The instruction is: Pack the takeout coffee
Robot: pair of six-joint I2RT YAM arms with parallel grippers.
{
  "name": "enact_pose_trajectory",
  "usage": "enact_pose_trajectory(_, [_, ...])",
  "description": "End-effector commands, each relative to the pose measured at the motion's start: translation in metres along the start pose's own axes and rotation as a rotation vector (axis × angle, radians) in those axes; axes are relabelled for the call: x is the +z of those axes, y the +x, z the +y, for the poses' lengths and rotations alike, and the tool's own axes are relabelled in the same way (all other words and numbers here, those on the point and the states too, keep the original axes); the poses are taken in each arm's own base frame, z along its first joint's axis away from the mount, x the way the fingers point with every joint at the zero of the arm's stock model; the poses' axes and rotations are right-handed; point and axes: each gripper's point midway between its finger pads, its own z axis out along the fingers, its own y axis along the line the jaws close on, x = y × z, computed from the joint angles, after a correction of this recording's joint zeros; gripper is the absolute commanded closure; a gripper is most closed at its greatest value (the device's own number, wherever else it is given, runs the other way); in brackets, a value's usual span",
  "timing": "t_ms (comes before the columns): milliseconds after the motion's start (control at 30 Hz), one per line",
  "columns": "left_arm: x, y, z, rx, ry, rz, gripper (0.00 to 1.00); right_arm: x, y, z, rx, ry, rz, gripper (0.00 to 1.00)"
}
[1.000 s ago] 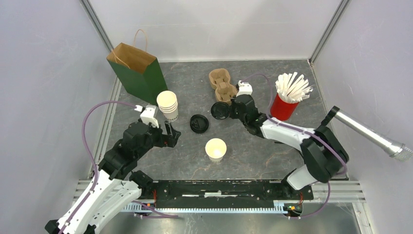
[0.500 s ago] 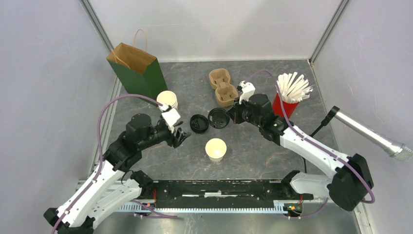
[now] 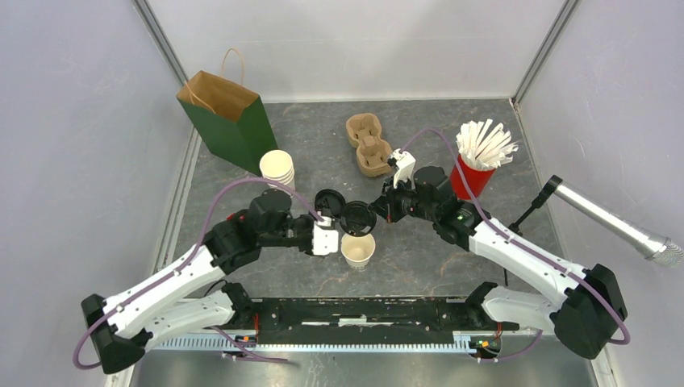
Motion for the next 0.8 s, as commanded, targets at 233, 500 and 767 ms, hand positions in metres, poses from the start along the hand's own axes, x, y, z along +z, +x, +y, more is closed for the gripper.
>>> enact_pose_trajectory(233, [0.023, -0.015, 0.002, 0.219, 0.094, 0.056, 0.54, -0.009, -0.016, 0.024, -0.008, -0.093, -0.062, 1.0])
enact_pose_trajectory(500, [0.034, 0.001, -0.005, 0.245, 0.13, 0.126, 0.54, -0.01, -0.015, 0.023, -0.01, -0.085, -0.064, 1.0])
enact_pose_trajectory(767, [0.039, 0.009, -0.001, 0.251, 0.121, 0.173, 0.75, -0.011, -0.015, 0.025, -0.01, -0.093, -0.07, 1.0])
